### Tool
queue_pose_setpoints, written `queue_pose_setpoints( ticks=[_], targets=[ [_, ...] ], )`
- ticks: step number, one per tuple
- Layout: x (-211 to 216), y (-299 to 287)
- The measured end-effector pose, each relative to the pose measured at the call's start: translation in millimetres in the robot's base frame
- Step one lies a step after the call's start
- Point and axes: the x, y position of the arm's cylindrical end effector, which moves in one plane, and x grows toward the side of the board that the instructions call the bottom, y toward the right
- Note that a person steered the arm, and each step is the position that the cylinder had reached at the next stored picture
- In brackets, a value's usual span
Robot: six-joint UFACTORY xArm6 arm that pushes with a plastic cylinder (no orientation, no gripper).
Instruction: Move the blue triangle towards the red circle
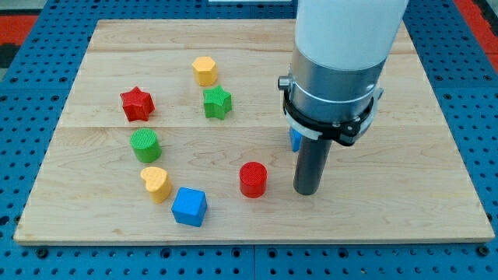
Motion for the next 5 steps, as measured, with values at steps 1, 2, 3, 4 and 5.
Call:
queue_pose_setpoints(
  ticks=[1, 2, 3, 4, 5],
  targets=[
    [-3, -20],
    [-4, -20],
    [-11, -32],
    [-26, -30],
    [-64, -29]
  ],
)
